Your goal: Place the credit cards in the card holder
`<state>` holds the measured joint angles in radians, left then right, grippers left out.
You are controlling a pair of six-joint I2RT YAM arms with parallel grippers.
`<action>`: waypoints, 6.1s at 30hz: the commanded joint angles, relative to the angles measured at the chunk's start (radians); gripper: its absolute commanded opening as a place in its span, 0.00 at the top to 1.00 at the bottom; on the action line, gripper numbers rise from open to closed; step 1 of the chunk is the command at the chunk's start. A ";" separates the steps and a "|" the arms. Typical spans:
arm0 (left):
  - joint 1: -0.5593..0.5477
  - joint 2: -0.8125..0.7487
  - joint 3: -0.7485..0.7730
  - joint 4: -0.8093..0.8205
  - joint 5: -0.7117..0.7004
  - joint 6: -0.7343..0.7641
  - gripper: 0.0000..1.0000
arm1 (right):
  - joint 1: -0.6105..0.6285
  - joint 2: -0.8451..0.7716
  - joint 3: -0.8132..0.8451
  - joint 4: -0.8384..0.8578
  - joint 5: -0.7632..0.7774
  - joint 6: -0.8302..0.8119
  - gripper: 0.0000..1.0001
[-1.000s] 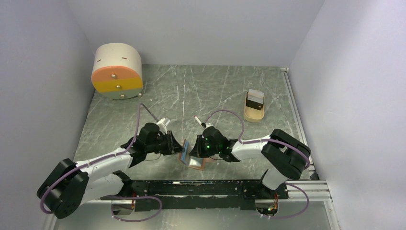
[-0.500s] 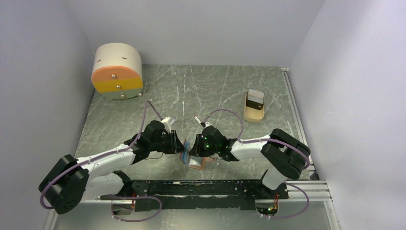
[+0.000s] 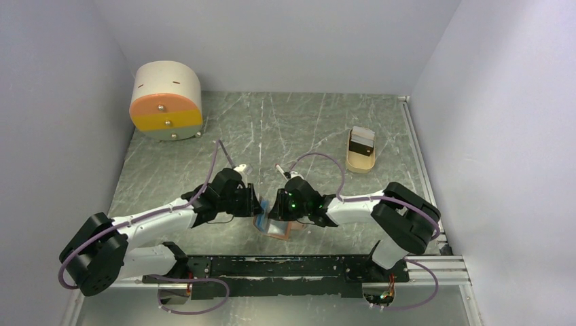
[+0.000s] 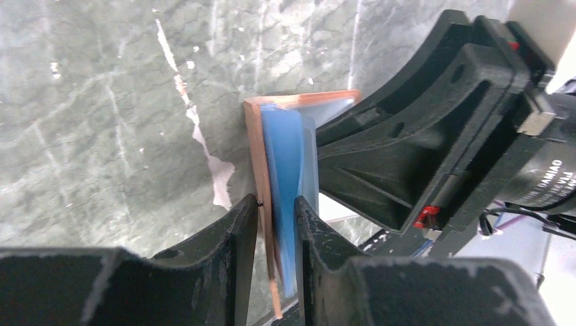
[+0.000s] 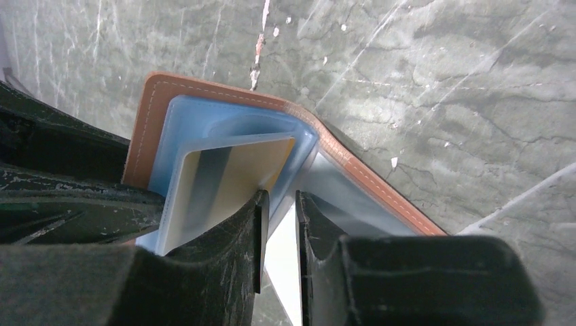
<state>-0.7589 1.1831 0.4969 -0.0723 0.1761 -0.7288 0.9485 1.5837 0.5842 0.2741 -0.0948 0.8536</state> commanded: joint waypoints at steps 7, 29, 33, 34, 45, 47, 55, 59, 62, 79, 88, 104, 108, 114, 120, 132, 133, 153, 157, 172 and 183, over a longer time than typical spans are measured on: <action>-0.014 0.003 0.071 -0.108 -0.059 0.052 0.68 | -0.004 -0.031 0.014 -0.061 0.087 -0.031 0.73; -0.016 0.038 0.014 0.100 0.132 -0.013 0.79 | -0.004 -0.001 0.012 0.022 0.059 -0.044 0.73; -0.019 0.033 -0.001 0.111 0.131 -0.050 0.91 | -0.004 -0.001 0.007 0.024 0.044 -0.053 0.72; -0.020 0.037 0.001 0.105 0.128 -0.060 0.91 | -0.005 -0.006 0.010 0.004 0.043 -0.055 0.72; -0.047 0.099 0.219 -0.277 -0.105 0.015 0.91 | -0.014 -0.276 -0.039 -0.234 0.164 -0.075 0.64; -0.054 0.093 0.246 -0.326 -0.147 0.022 0.91 | -0.014 -0.325 -0.052 -0.266 0.194 -0.070 0.64; -0.091 0.088 0.291 -0.388 -0.208 0.009 0.91 | -0.014 -0.329 -0.161 -0.093 0.125 -0.040 0.75; -0.096 0.156 0.311 -0.366 -0.133 0.027 0.91 | -0.013 -0.251 -0.168 -0.012 0.089 -0.019 0.78; -0.096 0.158 0.294 -0.304 -0.058 0.016 0.91 | -0.012 -0.209 -0.184 0.029 0.076 -0.006 0.79; -0.089 0.132 0.138 -0.098 0.049 -0.053 0.91 | -0.030 -0.436 -0.112 -0.299 0.275 -0.087 0.61; -0.073 0.093 0.125 -0.106 0.057 -0.038 0.91 | -0.275 -0.493 0.073 -0.490 0.257 -0.369 0.48; -0.072 0.049 0.092 -0.081 0.109 -0.004 0.91 | -0.836 -0.217 0.307 -0.508 0.207 -0.692 0.37; -0.072 0.047 0.081 -0.066 0.122 -0.005 0.91 | -0.853 -0.124 0.428 -0.544 0.263 -0.924 0.34; -0.073 0.039 0.031 0.013 0.182 -0.058 0.91 | -0.855 -0.028 0.472 -0.563 0.291 -1.270 0.29; -0.074 0.038 -0.004 0.062 0.200 -0.089 0.91 | -0.855 0.070 0.511 -0.535 0.293 -1.401 0.29; -0.080 0.023 -0.081 0.166 0.228 -0.158 0.91 | -0.823 0.126 0.442 -0.310 0.414 -1.565 0.28; -0.080 0.021 -0.081 0.168 0.227 -0.159 0.90 | -0.823 0.129 0.438 -0.315 0.394 -1.577 0.28; -0.083 0.008 -0.087 0.152 0.227 -0.164 0.89 | -0.789 0.219 0.458 -0.243 0.484 -1.672 0.29; -0.083 0.004 -0.084 0.146 0.218 -0.165 0.89 | -0.788 0.218 0.453 -0.207 0.509 -1.680 0.30; -0.087 0.001 -0.072 0.127 0.204 -0.162 0.89 | -0.788 0.204 0.492 -0.251 0.498 -1.689 0.42; -0.092 -0.008 -0.063 0.106 0.189 -0.159 0.89 | -0.789 0.186 0.500 -0.253 0.472 -1.686 0.48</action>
<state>-0.8429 1.1900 0.4103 0.0376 0.3706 -0.8906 0.1585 1.8069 1.0458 -0.0051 0.3893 -0.8272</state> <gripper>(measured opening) 0.116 0.538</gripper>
